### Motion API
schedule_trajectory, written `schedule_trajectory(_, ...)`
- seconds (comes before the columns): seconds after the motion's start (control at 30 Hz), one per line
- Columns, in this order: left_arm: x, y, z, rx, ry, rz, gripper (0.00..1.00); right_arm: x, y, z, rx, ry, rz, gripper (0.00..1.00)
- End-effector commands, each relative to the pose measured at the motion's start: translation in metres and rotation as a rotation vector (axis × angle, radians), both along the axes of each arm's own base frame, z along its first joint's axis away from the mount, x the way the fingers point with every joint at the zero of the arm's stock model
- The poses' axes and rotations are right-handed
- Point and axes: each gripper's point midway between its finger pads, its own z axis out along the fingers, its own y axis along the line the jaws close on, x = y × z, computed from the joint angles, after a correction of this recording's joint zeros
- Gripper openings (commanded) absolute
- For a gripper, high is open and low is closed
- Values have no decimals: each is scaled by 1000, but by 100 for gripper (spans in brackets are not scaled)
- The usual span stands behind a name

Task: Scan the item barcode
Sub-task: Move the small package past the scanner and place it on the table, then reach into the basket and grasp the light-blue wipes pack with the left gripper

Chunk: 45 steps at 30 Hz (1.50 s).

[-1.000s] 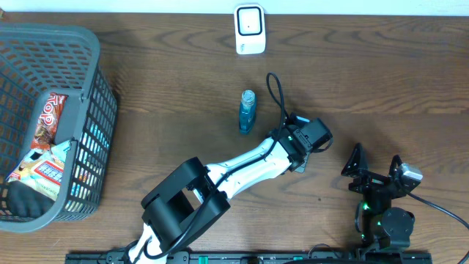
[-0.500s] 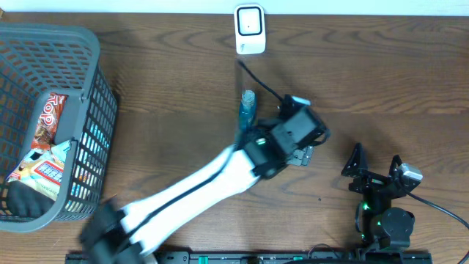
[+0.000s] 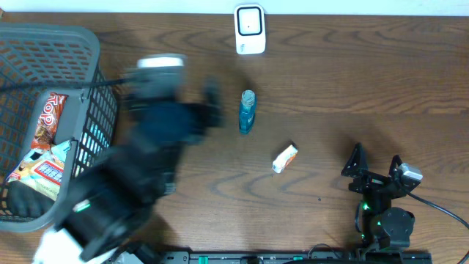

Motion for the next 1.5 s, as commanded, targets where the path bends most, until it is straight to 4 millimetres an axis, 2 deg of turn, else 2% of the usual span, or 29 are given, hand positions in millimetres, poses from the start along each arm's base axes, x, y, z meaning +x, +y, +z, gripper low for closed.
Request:
schedule_trajectory(0.0,-11,93,17,38,-50,337,100,0,-3,-1,13,-2,-12,99)
schedule_trajectory(0.1,-27,154,5,-48,-22,582,100,0,-3,-1,13,-2,-12,99)
schedule_trajectory(0.2,-36,195,-17,-139,52,727,100,0,-3,-1,13,-2,-12,99)
schedule_trajectory(0.33,-29,230,-58,-289,206,777,100,0,-3,-1,13,-2,-12,99)
schedule_trajectory(0.43,-24,257,-104,-436,368,814,100,0,-3,-1,13,-2,-12,99)
schedule_trajectory(0.57,-23,281,-165,-578,588,867,100,0,-3,-1,13,-2,-13,99)
schedule_trajectory(0.73,-14,294,-231,-594,829,870,100,0,-3,-1,13,-2,-12,99)
schedule_trajectory(0.93,-2,304,-281,-586,961,841,99,0,-3,-1,13,-2,-12,99)
schedule_trajectory(1.1,-1,305,-308,-584,1046,827,91,0,-3,-1,13,-2,-12,99)
schedule_trajectory(1.33,-17,314,-324,-507,1092,891,90,0,-3,-1,13,-2,-13,99)
schedule_trajectory(1.47,-16,316,-333,-503,1082,894,89,0,-3,-1,13,-2,-12,99)
